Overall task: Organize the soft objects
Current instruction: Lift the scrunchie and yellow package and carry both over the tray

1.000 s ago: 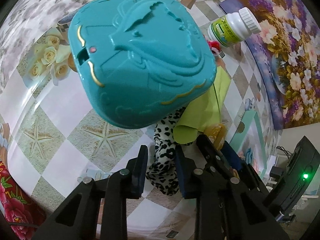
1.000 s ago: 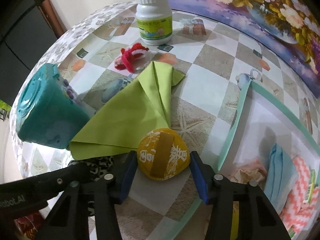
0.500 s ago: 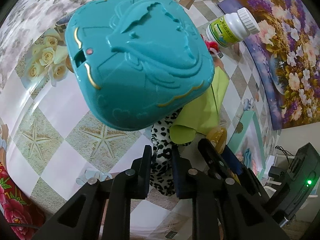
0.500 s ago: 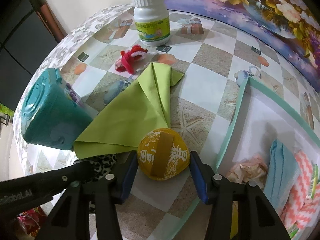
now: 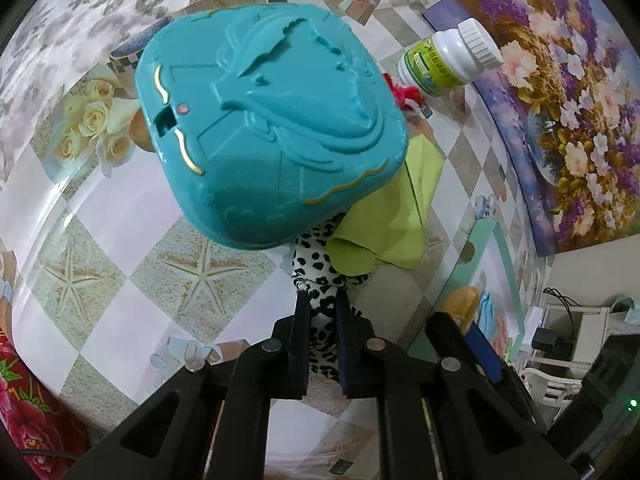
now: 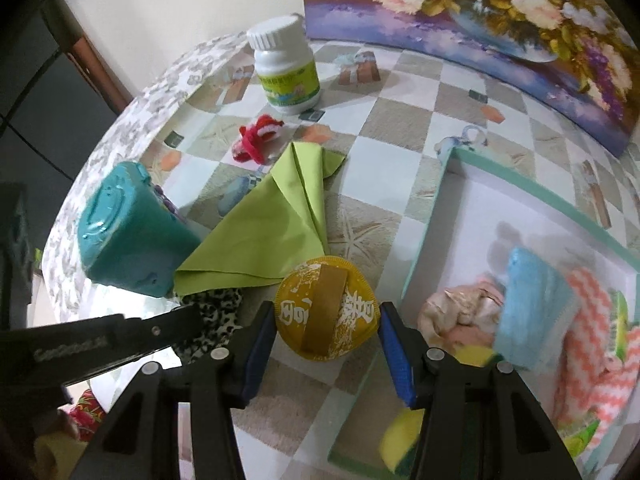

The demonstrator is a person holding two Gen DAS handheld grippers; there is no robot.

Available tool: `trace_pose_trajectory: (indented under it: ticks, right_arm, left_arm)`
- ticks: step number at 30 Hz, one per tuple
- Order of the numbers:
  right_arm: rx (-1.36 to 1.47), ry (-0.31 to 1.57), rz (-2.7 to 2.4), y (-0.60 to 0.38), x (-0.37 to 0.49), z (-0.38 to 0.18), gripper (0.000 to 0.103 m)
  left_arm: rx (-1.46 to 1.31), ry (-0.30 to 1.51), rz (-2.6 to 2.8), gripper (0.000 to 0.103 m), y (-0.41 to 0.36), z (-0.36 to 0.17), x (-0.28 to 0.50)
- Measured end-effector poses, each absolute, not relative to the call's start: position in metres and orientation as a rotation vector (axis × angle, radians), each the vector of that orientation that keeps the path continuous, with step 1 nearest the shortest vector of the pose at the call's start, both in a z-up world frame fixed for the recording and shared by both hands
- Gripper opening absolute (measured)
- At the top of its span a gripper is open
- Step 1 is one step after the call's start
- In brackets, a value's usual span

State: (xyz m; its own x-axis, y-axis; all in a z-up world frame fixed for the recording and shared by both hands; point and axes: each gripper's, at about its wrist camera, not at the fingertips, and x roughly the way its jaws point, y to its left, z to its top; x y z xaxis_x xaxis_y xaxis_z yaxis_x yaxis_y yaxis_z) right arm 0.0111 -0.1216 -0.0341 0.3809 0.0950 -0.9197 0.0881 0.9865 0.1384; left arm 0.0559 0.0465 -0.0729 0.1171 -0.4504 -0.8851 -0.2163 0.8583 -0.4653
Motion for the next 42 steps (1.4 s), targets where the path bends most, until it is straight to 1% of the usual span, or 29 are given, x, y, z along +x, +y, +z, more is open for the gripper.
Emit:
trace_pose_trajectory:
  ticks: [11, 24, 36, 42]
  right_arm:
    - [0.222, 1.096, -0.039, -0.129, -0.017, 0.004, 0.054]
    - [0.259, 0.998, -0.088, -0.141, -0.049, 0.038, 0.054]
    - [0.284, 0.898, -0.12, -0.16, -0.062, 0.071, 0.054]
    - [0.307, 0.868, -0.139, -0.171, -0.066, 0.08, 0.054]
  left_arm:
    - [-0.572, 1.446, -0.2, 0.01, 0.05, -0.065, 0.047]
    - [-0.581, 1.338, -0.24, 0.01, 0.061, -0.027, 0.03]
    - [-0.591, 1.172, -0.321, 0.01, 0.066, 0.02, 0.024]
    - [-0.521, 1.069, -0.397, 0.01, 0.047, 0.047, 0.017]
